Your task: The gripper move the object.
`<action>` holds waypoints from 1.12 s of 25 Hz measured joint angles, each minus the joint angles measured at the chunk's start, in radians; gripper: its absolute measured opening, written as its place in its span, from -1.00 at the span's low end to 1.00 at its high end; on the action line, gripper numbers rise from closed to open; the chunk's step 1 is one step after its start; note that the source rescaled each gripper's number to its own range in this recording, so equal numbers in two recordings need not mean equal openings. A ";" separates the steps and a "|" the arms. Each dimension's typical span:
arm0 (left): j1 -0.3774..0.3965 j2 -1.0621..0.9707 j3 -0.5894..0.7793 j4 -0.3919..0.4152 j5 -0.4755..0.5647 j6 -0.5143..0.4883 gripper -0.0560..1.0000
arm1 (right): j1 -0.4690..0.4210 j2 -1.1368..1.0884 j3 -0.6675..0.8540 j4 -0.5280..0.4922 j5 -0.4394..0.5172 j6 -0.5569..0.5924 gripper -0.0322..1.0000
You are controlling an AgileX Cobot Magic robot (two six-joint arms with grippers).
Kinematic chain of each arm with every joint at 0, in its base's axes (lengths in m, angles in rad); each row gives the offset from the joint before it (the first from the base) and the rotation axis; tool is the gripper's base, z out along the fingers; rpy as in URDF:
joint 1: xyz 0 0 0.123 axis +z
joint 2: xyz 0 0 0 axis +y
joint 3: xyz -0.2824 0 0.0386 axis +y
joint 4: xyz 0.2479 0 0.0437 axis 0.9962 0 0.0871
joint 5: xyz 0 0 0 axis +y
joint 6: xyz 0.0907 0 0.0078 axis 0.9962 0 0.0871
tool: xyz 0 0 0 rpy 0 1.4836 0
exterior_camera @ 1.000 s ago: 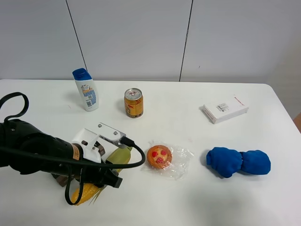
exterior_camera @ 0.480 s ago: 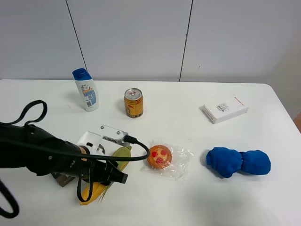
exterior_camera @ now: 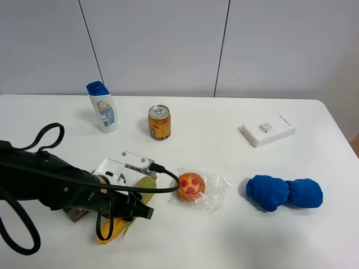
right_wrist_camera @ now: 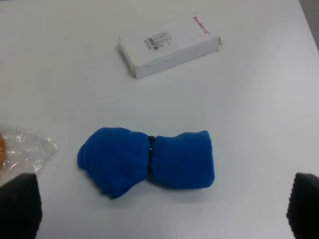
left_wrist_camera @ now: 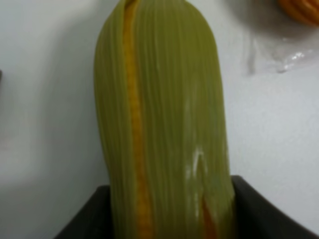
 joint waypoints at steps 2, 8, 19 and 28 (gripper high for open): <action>0.000 0.000 0.000 -0.002 -0.001 0.000 -0.75 | 0.000 0.000 0.000 0.000 0.000 0.000 1.00; 0.000 0.000 -0.010 -0.002 0.007 0.000 -0.30 | 0.000 0.000 0.000 0.000 0.000 0.000 1.00; 0.000 -0.102 -0.172 -0.006 0.115 0.000 0.70 | 0.000 0.000 0.000 0.000 0.000 0.000 1.00; 0.016 -0.147 -0.432 0.166 0.215 0.031 0.98 | 0.000 0.000 0.000 0.000 0.000 0.000 1.00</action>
